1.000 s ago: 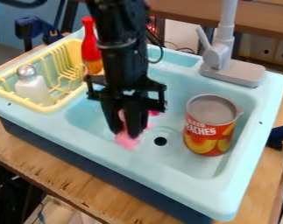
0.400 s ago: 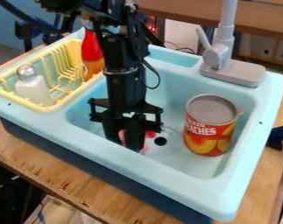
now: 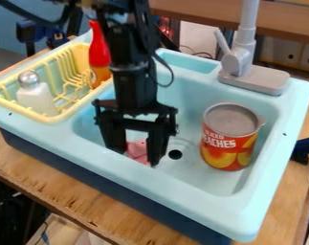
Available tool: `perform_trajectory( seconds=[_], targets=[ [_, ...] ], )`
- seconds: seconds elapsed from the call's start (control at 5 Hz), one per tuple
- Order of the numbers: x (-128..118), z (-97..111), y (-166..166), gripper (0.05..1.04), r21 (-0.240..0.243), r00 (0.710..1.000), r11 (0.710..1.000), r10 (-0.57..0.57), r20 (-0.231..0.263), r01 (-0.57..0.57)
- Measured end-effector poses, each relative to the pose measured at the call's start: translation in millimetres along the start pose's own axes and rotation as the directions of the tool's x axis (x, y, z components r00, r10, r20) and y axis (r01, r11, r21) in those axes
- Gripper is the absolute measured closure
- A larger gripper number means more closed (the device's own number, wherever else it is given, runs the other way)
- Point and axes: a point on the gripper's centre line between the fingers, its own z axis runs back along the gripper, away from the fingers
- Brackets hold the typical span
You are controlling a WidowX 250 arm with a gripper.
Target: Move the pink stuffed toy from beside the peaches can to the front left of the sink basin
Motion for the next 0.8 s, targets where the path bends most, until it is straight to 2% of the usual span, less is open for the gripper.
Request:
perform_trajectory(
  seconds=[0.2,0.4,0.6,0.8],
  targets=[
    [-5.3,19.9,-5.4,0.077,-0.026,0.999,1.000,-0.004,0.054,0.005],
    [-5.0,50.8,-8.9,0.083,0.023,0.995,0.999,0.031,0.096,-0.034],
    [-6.9,74.1,-15.0,0.083,0.135,0.993,0.991,-0.010,0.117,-0.006],
    [-6.5,96.3,-1.9,0.083,0.119,0.981,0.978,-0.180,0.077,0.170]
  ],
)
